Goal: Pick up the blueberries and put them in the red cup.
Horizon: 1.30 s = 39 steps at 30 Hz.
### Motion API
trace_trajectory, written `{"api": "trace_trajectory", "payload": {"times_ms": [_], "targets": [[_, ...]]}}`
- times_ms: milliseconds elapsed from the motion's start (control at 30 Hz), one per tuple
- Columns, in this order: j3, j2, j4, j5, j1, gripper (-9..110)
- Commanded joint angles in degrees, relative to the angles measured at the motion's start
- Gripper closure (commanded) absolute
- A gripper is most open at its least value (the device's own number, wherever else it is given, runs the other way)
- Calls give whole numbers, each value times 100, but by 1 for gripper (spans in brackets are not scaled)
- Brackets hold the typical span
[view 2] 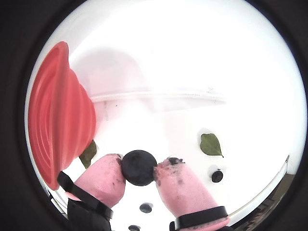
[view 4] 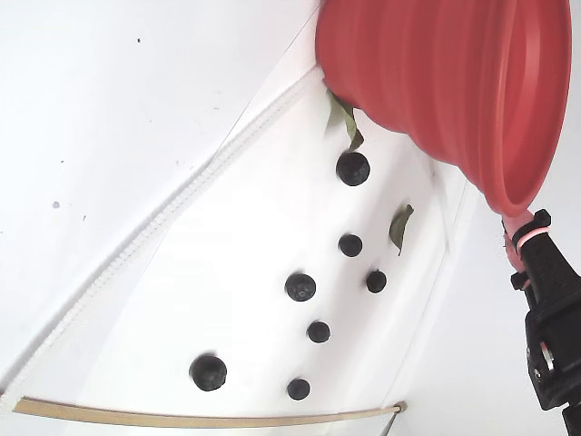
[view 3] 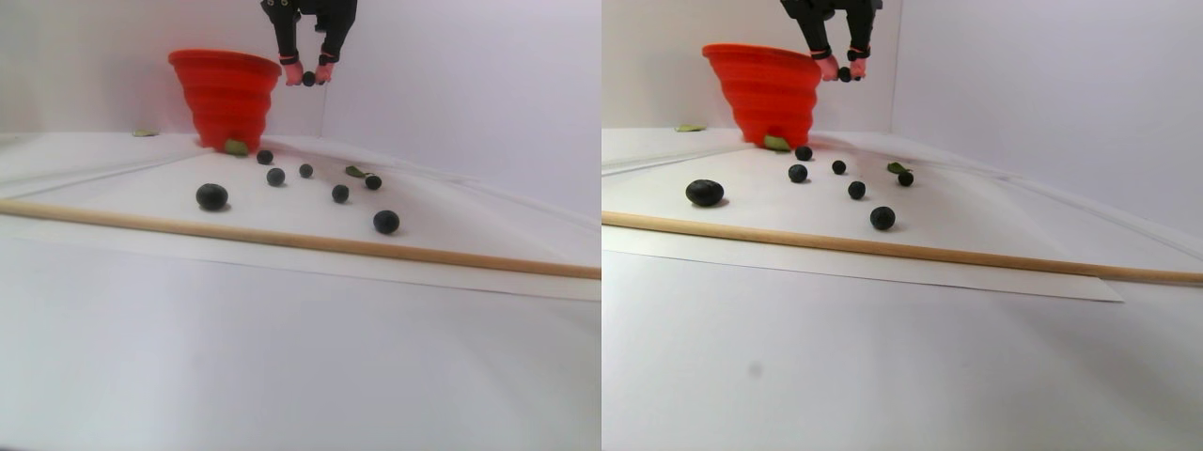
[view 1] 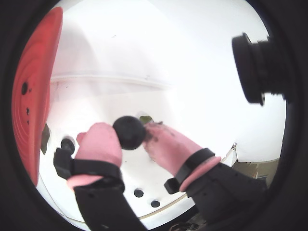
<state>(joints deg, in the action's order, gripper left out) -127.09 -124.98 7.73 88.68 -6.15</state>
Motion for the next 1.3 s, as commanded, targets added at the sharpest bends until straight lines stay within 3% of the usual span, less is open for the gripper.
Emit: {"api": "trace_trajectory", "payload": {"times_ms": [0,1267], "targets": [[589,-791,18,62,44,90],[571,-1459,114,448,527,90]]}}
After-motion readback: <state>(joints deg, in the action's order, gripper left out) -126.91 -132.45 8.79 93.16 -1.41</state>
